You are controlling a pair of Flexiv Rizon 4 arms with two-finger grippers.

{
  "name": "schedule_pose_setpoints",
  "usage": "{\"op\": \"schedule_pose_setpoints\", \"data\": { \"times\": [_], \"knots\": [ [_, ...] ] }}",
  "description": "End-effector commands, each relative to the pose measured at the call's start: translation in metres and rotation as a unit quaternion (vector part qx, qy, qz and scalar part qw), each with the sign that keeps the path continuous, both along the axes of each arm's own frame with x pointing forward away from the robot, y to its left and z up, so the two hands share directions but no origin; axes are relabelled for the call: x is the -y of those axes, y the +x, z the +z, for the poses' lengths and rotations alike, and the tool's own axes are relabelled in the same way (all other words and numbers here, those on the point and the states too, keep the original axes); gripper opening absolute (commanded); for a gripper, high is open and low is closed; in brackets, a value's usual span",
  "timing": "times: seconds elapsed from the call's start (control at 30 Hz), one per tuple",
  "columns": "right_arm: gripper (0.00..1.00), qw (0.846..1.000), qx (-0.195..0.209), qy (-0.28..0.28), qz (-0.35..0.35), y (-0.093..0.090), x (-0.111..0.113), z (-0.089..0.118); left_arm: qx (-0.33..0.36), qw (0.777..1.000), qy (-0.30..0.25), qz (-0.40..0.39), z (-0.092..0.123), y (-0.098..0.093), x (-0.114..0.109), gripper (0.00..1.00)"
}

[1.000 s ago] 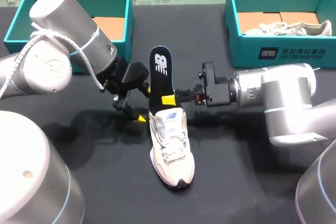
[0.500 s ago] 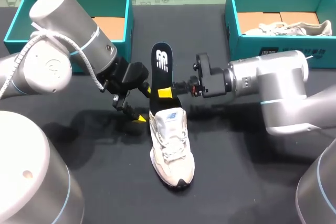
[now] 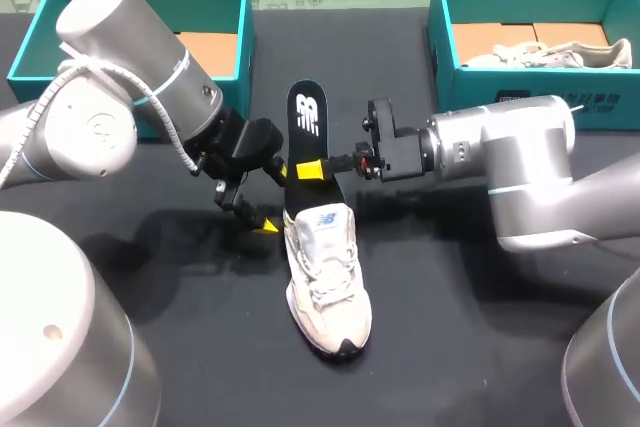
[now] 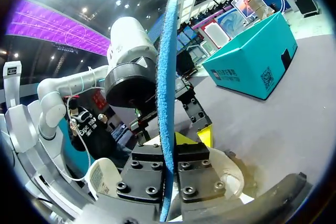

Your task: Take the shoe out of the shoebox, open the shoe tongue, remove and reinsert the insole, then place the shoe into the shoebox

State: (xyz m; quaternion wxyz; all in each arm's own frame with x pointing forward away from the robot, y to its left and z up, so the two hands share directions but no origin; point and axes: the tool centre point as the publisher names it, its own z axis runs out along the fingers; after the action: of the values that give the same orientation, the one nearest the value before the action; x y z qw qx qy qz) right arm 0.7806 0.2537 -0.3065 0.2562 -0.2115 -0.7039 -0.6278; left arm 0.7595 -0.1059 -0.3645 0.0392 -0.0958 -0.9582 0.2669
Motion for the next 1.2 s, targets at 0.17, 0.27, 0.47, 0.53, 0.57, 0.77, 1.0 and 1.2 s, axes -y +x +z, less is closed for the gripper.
{"op": "schedule_pose_setpoints", "data": {
  "times": [0.17,0.27,0.47,0.53,0.57,0.77,1.0,1.2],
  "knots": [
    [0.00,1.000,-0.025,-0.007,-0.003,-0.008,0.005,-0.013,0.000,1.000,0.000,0.000,0.000,0.000,0.000,1.00],
    [0.00,0.999,-0.035,-0.011,-0.003,-0.012,0.006,-0.016,0.000,1.000,0.000,0.000,0.000,0.000,0.000,1.00],
    [0.00,0.997,-0.070,-0.019,0.006,-0.020,0.008,-0.030,0.000,1.000,0.000,0.000,0.000,0.000,0.000,1.00],
    [0.00,0.997,-0.078,-0.018,0.008,-0.024,0.008,-0.034,0.000,1.000,0.000,0.000,0.000,0.000,0.000,1.00],
    [0.00,0.996,-0.086,-0.020,0.008,-0.026,0.008,-0.038,0.000,1.000,0.000,0.000,0.000,0.000,0.000,1.00],
    [0.00,0.995,-0.099,-0.018,0.010,-0.038,0.009,-0.046,0.000,1.000,0.000,0.000,0.000,0.000,0.000,1.00],
    [0.00,0.996,-0.089,-0.018,0.013,-0.040,0.006,-0.040,0.000,1.000,0.000,0.000,0.000,0.000,0.000,1.00],
    [0.28,0.997,-0.065,-0.023,0.020,-0.036,0.003,-0.028,0.000,1.000,0.000,0.000,0.000,0.000,0.000,1.00]
  ]
}}
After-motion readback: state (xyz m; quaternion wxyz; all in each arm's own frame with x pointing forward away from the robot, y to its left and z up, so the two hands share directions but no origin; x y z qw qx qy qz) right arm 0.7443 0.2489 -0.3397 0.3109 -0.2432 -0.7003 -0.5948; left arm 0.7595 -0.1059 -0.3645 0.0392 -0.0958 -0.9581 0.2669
